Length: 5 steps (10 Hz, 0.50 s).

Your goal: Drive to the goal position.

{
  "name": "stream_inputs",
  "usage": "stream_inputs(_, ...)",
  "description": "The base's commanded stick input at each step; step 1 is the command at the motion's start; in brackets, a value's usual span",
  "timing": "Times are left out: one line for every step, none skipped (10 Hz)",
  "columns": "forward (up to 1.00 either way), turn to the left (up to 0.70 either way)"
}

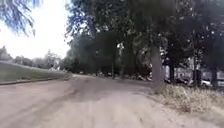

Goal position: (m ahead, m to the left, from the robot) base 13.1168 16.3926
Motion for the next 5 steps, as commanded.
stream_inputs(0.70, 0.00)
stream_inputs(0.70, 0.00)
stream_inputs(0.70, 0.00)
stream_inputs(0.70, 0.00)
stream_inputs(0.70, 0.00)
